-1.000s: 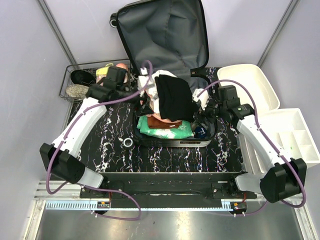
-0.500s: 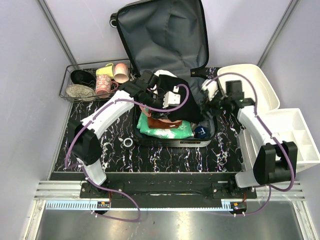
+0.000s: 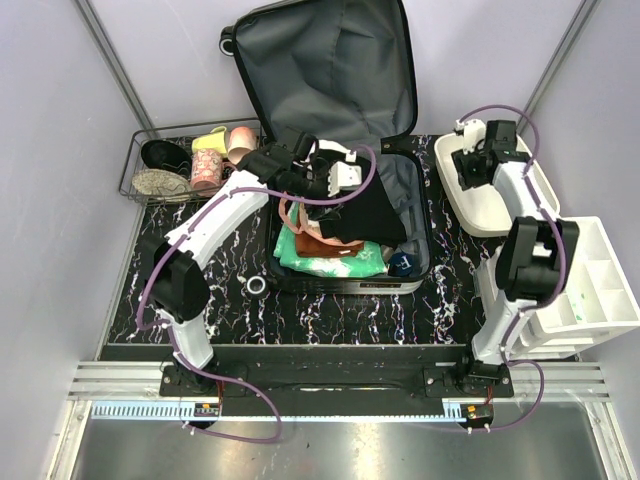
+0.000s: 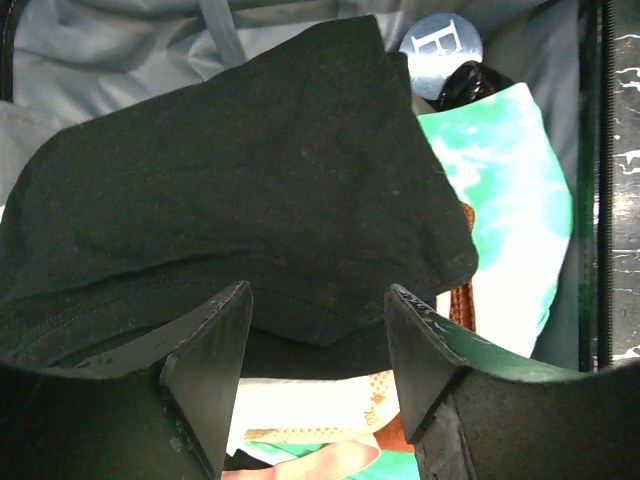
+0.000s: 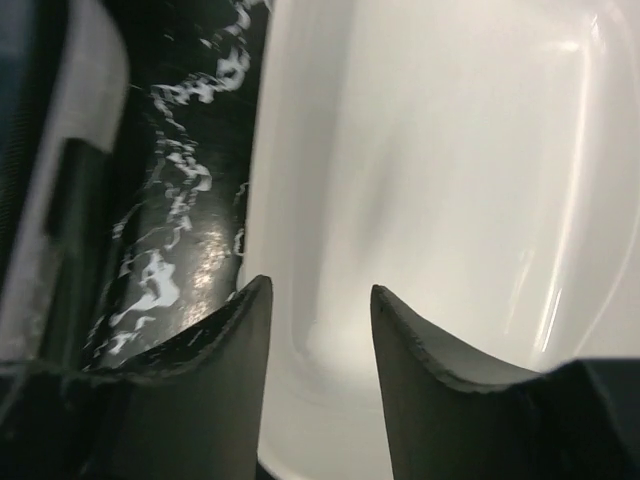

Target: Open, take out, and arrange the luggage

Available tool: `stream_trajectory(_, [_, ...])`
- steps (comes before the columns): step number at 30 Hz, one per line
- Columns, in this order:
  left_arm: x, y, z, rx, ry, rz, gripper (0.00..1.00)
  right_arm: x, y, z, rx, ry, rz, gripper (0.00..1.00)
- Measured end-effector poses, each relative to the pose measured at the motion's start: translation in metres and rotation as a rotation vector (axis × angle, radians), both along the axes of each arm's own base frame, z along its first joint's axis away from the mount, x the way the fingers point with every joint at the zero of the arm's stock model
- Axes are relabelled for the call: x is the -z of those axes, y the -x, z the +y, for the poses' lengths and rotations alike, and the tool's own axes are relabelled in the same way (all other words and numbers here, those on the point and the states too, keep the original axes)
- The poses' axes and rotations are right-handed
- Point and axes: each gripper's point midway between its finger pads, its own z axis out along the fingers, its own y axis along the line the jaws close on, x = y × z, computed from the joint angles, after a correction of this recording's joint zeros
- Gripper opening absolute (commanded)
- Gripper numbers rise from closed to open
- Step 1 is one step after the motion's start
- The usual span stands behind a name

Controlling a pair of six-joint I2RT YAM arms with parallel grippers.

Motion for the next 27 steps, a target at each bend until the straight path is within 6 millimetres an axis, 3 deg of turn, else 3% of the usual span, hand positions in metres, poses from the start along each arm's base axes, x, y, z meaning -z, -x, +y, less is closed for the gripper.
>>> stream_trajectory(5, [0.007, -0.01, 0.006, -0.041, -0.003, 0.029, 0.61, 0.058, -0.017, -0.02, 0.069, 0.051, 0.139, 0.42])
stream_trajectory(10, [0.007, -0.014, 0.012, -0.064, 0.0, 0.039, 0.61, 0.096, 0.001, -0.016, 0.056, 0.032, 0.285, 0.37])
stream_trajectory(14, [0.007, -0.017, 0.015, -0.075, 0.0, 0.04, 0.62, 0.099, 0.014, 0.005, 0.029, -0.074, 0.332, 0.38])
stream_trajectory(20, [0.008, -0.021, 0.021, -0.098, 0.002, 0.051, 0.65, 0.098, 0.042, 0.066, -0.052, -0.235, 0.396, 0.4])
stream_trajectory(27, [0.007, -0.029, 0.029, -0.143, 0.015, 0.072, 0.66, 0.095, 0.042, 0.069, -0.015, -0.249, 0.397, 0.45])
